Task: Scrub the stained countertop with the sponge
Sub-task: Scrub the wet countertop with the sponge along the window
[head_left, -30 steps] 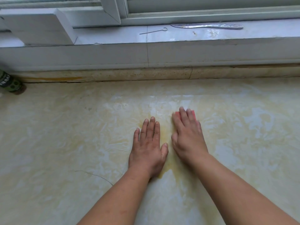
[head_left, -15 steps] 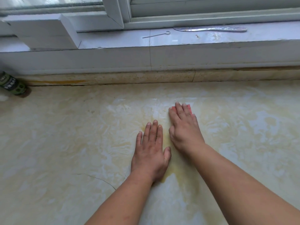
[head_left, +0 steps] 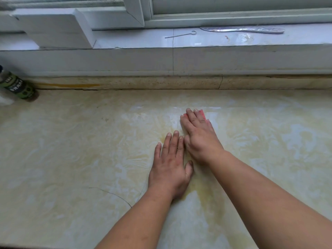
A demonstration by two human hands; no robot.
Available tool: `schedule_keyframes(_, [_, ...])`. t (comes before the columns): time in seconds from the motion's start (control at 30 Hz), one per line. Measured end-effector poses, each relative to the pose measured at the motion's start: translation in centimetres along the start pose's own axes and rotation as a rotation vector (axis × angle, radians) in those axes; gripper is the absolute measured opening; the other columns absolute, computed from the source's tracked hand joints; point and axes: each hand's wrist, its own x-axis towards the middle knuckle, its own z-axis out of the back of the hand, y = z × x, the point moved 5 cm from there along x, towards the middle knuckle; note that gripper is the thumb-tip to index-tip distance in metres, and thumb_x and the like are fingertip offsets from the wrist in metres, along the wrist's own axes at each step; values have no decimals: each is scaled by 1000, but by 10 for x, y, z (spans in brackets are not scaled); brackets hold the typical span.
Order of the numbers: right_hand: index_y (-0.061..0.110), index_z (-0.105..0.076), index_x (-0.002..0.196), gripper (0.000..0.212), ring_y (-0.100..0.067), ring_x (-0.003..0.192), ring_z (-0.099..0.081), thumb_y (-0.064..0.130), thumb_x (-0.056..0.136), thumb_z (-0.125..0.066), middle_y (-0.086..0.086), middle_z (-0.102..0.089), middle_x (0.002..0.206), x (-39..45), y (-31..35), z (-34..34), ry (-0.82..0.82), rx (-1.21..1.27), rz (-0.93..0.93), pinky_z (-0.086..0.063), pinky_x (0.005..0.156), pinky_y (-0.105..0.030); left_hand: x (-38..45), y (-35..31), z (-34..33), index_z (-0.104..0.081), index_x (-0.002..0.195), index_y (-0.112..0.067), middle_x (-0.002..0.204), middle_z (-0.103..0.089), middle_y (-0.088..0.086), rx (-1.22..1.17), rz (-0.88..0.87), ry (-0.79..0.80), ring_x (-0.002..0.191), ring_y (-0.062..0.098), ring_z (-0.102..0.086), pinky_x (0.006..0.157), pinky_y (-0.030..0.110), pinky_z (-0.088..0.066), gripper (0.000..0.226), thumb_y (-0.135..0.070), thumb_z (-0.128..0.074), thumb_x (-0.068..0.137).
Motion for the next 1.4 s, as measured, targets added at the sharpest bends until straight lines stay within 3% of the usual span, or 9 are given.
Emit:
schedule_keyframes(0.2, [32,-10,161,73,-8,151,24,30,93,-35,15,12,167,-67,-11,-8,22,-22,68,2,125,-40,-1,-1,1,24,162,-18,164,42,0,-16,-6,-13,150,15,42,126,45,20,85,-57,7,88])
schedule_keyframes(0.43, [22,-17,160,67,-26,156,9,21,97,-39,-1,0,170,9,-41,20,-169,45,-273,-4,125,-47,-1,-1,-1,21,163,-18,165,42,-1,-24,-6,-34,150,15,41,126,45,20,83,-56,-1,93])
schedule_keyframes(0.53, [21,-19,160,66,-25,156,7,21,97,-39,1,-2,170,25,-39,21,-119,-7,-186,-5,125,-47,-1,0,0,24,162,-18,164,43,0,-6,-3,-24,150,16,41,126,45,19,81,-56,-2,94])
schedule_keyframes(0.8, [34,-14,161,72,-9,152,20,38,90,-25,15,8,168,-87,-42,-1,23,-93,21,1,124,-37,-1,0,-1,25,161,-18,163,45,-1,-5,7,-5,149,15,43,124,46,20,85,-58,7,88])
schedule_keyframes(0.9, [31,-12,161,69,-15,154,15,29,98,-38,11,7,169,-46,-63,20,-30,-104,-73,-3,125,-42,-2,-1,1,29,159,-19,162,46,-2,14,13,5,149,15,43,126,46,18,84,-58,9,87])
schedule_keyframes(1.0, [32,-17,160,67,-17,156,6,29,96,-37,9,-1,169,-15,-88,41,-69,-75,-147,-8,126,-45,-2,-1,2,29,159,-20,162,46,-2,16,19,10,149,15,43,127,44,18,84,-58,10,86])
schedule_keyframes(1.17, [26,-28,156,70,-24,156,-4,34,87,-29,2,-12,169,-70,-150,52,-209,-37,-357,-18,123,-50,-3,-1,1,32,158,-19,160,50,-2,26,22,20,148,15,45,126,44,19,83,-57,10,88])
schedule_keyframes(1.3, [22,-25,157,64,-26,156,1,21,94,-37,-2,-8,169,-65,-170,61,-296,2,-495,-8,125,-50,-3,-2,1,31,159,-18,160,50,-3,23,19,16,148,14,45,126,44,19,83,-57,8,89])
schedule_keyframes(1.4, [19,-23,157,68,-32,155,0,25,90,-35,-6,-8,169,-17,-150,66,-264,3,-464,-8,125,-49,-2,-2,2,33,158,-19,159,51,-3,36,26,13,147,14,46,126,44,19,83,-57,9,89])
